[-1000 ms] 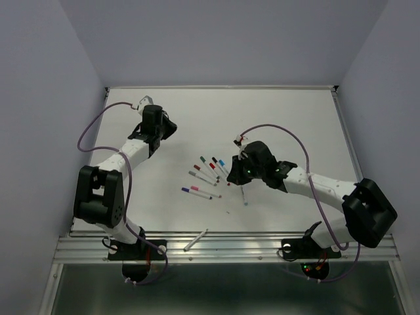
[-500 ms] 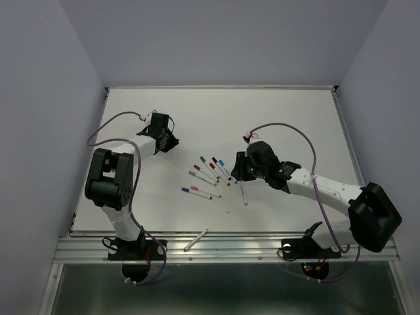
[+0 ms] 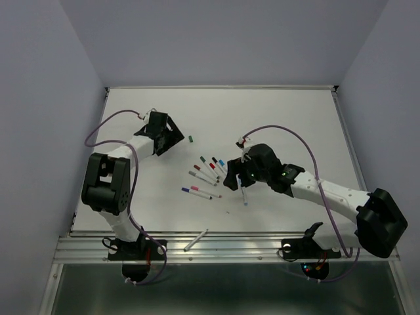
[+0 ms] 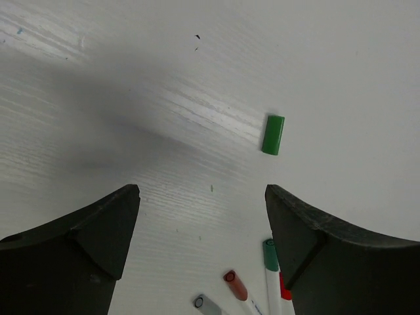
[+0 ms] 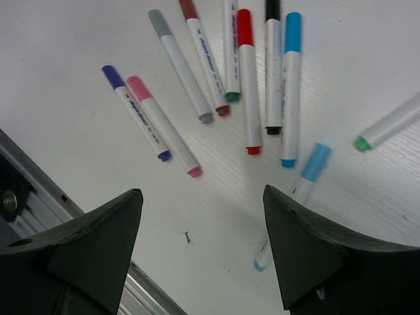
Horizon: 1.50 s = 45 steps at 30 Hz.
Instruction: Open the pen caps
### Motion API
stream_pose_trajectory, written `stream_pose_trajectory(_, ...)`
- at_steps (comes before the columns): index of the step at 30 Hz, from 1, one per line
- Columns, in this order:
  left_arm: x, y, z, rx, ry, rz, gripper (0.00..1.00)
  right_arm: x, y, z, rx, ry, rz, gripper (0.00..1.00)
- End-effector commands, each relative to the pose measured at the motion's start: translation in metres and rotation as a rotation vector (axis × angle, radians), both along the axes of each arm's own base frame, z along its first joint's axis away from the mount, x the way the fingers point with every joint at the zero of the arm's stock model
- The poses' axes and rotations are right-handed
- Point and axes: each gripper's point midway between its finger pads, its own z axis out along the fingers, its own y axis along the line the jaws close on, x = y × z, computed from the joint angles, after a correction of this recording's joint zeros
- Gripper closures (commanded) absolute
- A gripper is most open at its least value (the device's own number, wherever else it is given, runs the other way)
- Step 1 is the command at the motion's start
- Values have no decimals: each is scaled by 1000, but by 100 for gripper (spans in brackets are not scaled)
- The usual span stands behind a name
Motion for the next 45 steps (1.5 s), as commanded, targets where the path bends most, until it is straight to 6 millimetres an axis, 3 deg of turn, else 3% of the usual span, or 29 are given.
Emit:
stream_pose_trajectory(1,-1,1,43,-7,-100,-18,11,-21,23,34,59,-101,217,20)
stream_pose_trajectory(3,-3,1,53,-12,-118,-21,10,-38,35,44,66,-144,316,20)
stream_pose_trajectory(7,-11,12,96,3,-202,10,4,-77,67,48,33,-213,499,20)
stream_pose_trajectory(8,-14,14,102,7,-214,20,2,-86,73,44,-1,-237,536,20)
stream_pose_trajectory(9,-20,19,115,13,-238,36,1,-112,86,36,-60,-273,655,21)
stream_pose_trajectory(12,-33,26,126,22,-262,53,1,-137,102,24,-188,-415,834,20)
stream_pose_trajectory(13,-37,29,138,18,-297,60,1,-156,106,5,-243,-406,927,20)
stream_pose_trajectory(17,-51,38,149,26,-335,89,1,-175,130,-5,-283,-429,1101,21)
stream_pose_trajectory(18,-55,42,151,32,-341,102,1,-185,133,-21,-307,-407,1177,22)
stream_pose_trajectory(19,-57,44,151,33,-345,107,1,-184,142,-19,-300,-420,1189,22)
stream_pose_trajectory(20,-59,45,151,37,-345,110,1,-188,145,-32,-325,-417,1226,22)
stream_pose_trajectory(24,-64,51,148,54,-341,115,1,-185,157,-44,-364,-443,1261,23)
stream_pose_trajectory(33,-64,57,147,64,-344,130,1,-204,149,-79,-434,-372,1338,29)
stream_pose_trajectory(37,-64,61,144,79,-335,141,1,-209,141,-92,-462,-346,1353,38)
stream_pose_trajectory(45,-60,64,146,81,-338,148,1,-202,144,-95,-491,-453,1467,73)
